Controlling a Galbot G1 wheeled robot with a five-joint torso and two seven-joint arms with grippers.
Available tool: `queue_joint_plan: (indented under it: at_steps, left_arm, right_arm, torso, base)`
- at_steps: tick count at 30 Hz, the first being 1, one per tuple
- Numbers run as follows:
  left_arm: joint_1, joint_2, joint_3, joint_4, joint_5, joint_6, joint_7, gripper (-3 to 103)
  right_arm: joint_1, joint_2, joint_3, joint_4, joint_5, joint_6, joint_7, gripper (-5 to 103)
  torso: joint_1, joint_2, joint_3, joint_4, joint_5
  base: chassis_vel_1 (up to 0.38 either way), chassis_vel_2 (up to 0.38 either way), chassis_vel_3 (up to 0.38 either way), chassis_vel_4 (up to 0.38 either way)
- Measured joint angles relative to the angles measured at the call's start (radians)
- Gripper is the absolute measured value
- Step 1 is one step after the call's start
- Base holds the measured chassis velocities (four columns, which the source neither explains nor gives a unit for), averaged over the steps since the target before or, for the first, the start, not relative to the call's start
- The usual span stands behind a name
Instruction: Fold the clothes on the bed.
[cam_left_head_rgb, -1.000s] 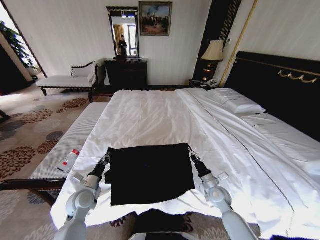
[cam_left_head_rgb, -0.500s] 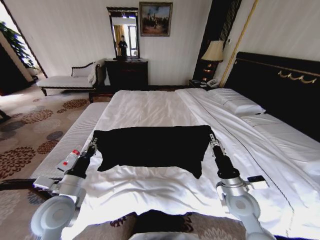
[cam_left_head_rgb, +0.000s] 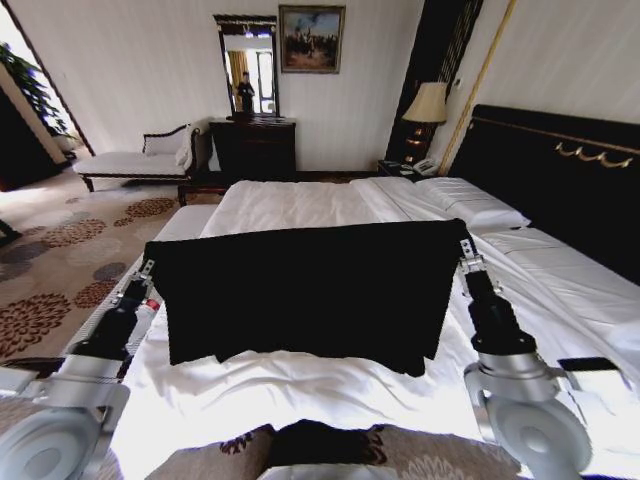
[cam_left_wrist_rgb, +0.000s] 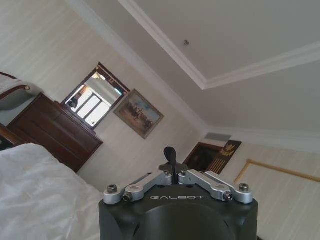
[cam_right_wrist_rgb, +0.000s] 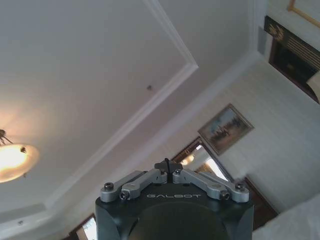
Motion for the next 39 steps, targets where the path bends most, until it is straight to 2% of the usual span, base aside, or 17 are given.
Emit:
queue_joint_plan:
  at_steps: [2, 3, 4, 7, 8, 10, 11, 15, 16, 20, 23, 28, 30, 33, 35, 37, 39]
  left_arm:
    - [-0.04, 0.009, 0.045, 0.063, 0.037, 0.009, -0.011, 1]
    - [-0.089, 0.023, 0.091, 0.154, 0.063, 0.016, -0.025, 1]
    - [-0.089, 0.023, 0.091, 0.154, 0.063, 0.016, -0.025, 1]
    - [-0.207, 0.043, 0.18, 0.382, 0.108, 0.022, -0.049, 1]
    - [-0.268, 0.046, 0.232, 0.482, 0.147, 0.022, -0.048, 1]
    - [-0.354, 0.037, 0.304, 0.628, 0.215, 0.016, -0.044, 1]
    - [-0.354, 0.037, 0.304, 0.628, 0.215, 0.016, -0.044, 1]
    - [-0.507, -0.011, 0.394, 0.906, 0.299, -0.02, -0.029, 1]
    - [-0.507, -0.011, 0.394, 0.906, 0.299, -0.02, -0.029, 1]
    - [-0.597, -0.042, 0.425, 1.053, 0.305, -0.051, -0.003, 1]
    - [-0.61, -0.048, 0.43, 1.076, 0.298, -0.066, 0.017, 1]
    - [-0.581, -0.058, 0.409, 1.047, 0.218, -0.078, 0.074, 1]
    - [-0.541, -0.057, 0.385, 1.016, 0.176, -0.078, 0.124, 1]
    - [-0.46, -0.041, 0.361, 0.965, 0.155, -0.071, 0.216, 1]
    - [-0.448, -0.037, 0.358, 0.959, 0.154, -0.069, 0.224, 1]
    - [-0.368, -0.008, 0.345, 0.919, 0.16, -0.061, 0.272, 1]
    - [-0.352, -0.001, 0.343, 0.91, 0.162, -0.06, 0.28, 1]
  right_arm:
    - [0.039, -0.02, -0.051, -0.084, -0.02, -0.038, 0.039, 0]
    - [0.085, -0.04, -0.106, -0.181, -0.03, -0.057, 0.057, 0]
    - [0.085, -0.04, -0.106, -0.181, -0.03, -0.057, 0.057, 0]
    - [0.191, -0.065, -0.214, -0.385, 0.032, -0.092, 0.075, 0]
    - [0.265, -0.065, -0.27, -0.496, 0.068, -0.1, 0.077, 0]
    - [0.372, -0.048, -0.345, -0.642, 0.077, -0.1, 0.066, 0]
    - [0.372, -0.048, -0.345, -0.642, 0.077, -0.1, 0.066, 0]
    - [0.544, 0.005, -0.451, -0.943, 0.024, -0.045, -0.004, 0]
    - [0.544, 0.005, -0.451, -0.943, 0.024, -0.045, -0.004, 0]
    - [0.613, 0.027, -0.471, -1.068, 0.011, 0.012, -0.063, 0]
    - [0.615, 0.029, -0.465, -1.075, 0.013, 0.036, -0.085, 0]
    - [0.554, 0.013, -0.417, -1.0, 0.095, 0.071, -0.151, 0]
    - [0.502, 0.002, -0.388, -0.964, 0.118, 0.09, -0.191, 0]
    - [0.418, -0.001, -0.366, -0.935, 0.112, 0.12, -0.241, 0]
    - [0.406, 0.0, -0.364, -0.934, 0.108, 0.125, -0.248, 0]
    - [0.323, 0.007, -0.342, -0.922, 0.085, 0.153, -0.3, 0]
    - [0.303, 0.007, -0.336, -0.915, 0.083, 0.157, -0.311, 0]
  torso:
    - [0.0, 0.0, 0.0, 0.0, 0.0003]
    - [0.0, 0.0, 0.0, 0.0001, 0.0002]
    - [0.0, 0.0, 0.0, 0.0001, 0.0002]
    - [0.0, -0.001, 0.0, 0.0, -0.0005]
    - [0.001, -0.001, 0.0, -0.0001, -0.0002]
    - [0.001, -0.001, 0.001, 0.0001, 0.0001]
    - [0.001, -0.001, 0.001, 0.0001, 0.0001]
    - [0.001, -0.001, 0.001, 0.0003, 0.0001]
    - [0.001, -0.001, 0.001, 0.0003, 0.0001]
    - [0.001, -0.001, 0.0, 0.0, 0.0]
    - [0.0, -0.001, 0.0, 0.0, 0.0002]
    - [0.0, 0.0, 0.0, 0.0, -0.0001]
    - [0.0, 0.0, 0.0, -0.0001, -0.0001]
    - [0.0, 0.0, 0.0, -0.0001, 0.0]
    - [0.0, 0.0, 0.0, 0.0001, -0.0001]
    - [0.0, 0.0, 0.0, 0.0003, 0.0]
    - [0.0, 0.0, 0.0, 0.0004, 0.0]
  base:
    - [0.0, 0.0, 0.0, 0.0]
    - [0.0, 0.0, 0.0, 0.0]
    - [0.0, 0.0, 0.0, 0.0]
    - [0.0, 0.0, 0.0, 0.0]
    - [0.0, 0.0, 0.0, 0.0]
    - [0.0, 0.0, 0.0, 0.0]
    - [0.0, 0.0, 0.0, 0.0]
    - [0.0, 0.0, 0.0, 0.0]
    - [0.0, 0.0, 0.0, 0.0]
    - [0.0, 0.0, 0.0, 0.0]
    - [0.0, 0.0, 0.0, 0.0]
    - [0.0, 0.0, 0.0, 0.0]
    - [0.0, 0.0, 0.0, 0.0]
    - [0.0, 0.0, 0.0, 0.0]
    - [0.0, 0.0, 0.0, 0.0]
    - [0.0, 0.0, 0.0, 0.0]
    - [0.0, 0.0, 0.0, 0.0]
